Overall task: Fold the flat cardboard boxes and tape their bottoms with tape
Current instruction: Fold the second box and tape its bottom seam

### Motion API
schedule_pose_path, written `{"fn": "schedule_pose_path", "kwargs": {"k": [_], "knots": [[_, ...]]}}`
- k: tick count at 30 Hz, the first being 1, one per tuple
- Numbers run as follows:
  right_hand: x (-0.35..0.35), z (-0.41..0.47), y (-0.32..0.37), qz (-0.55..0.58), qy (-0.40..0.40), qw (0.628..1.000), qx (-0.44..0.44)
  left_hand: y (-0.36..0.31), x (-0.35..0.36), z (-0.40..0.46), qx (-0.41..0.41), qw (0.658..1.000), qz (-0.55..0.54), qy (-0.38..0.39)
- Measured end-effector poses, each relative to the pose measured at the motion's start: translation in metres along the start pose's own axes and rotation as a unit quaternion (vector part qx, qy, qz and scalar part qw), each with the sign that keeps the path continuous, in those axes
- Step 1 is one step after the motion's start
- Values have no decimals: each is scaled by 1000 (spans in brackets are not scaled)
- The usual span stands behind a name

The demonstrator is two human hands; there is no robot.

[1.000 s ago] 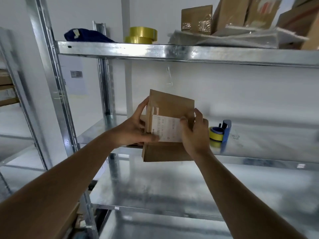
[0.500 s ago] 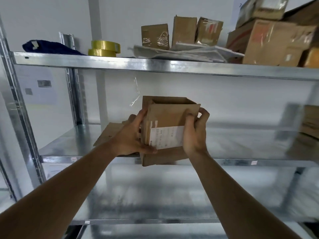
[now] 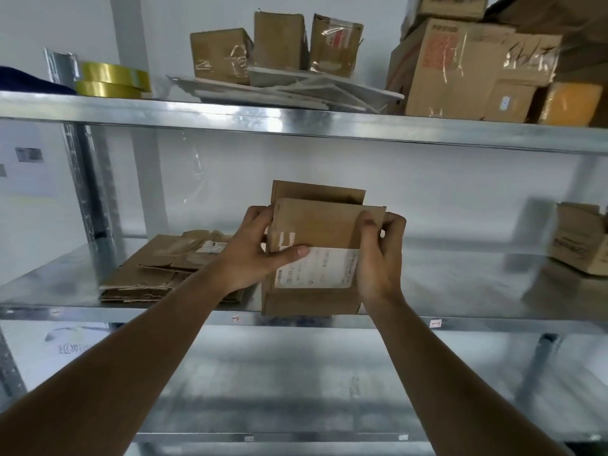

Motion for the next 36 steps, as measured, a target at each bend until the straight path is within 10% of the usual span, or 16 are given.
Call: {"fn": "schedule_pose_path", "kwargs": {"k": [36], "knots": [[-165,151,-77,-103,-180,964,-165,0,238,95,128,979,-156,29]]}}
Point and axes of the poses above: each hand's wrist, its own z-axis towards the middle knuckle, its own x-axis out of the palm, y = z × x, the point moved 9 cm from there along z, towards the middle knuckle, and after that the axes turned 13 degrees about -y, right-handed, at the moved point
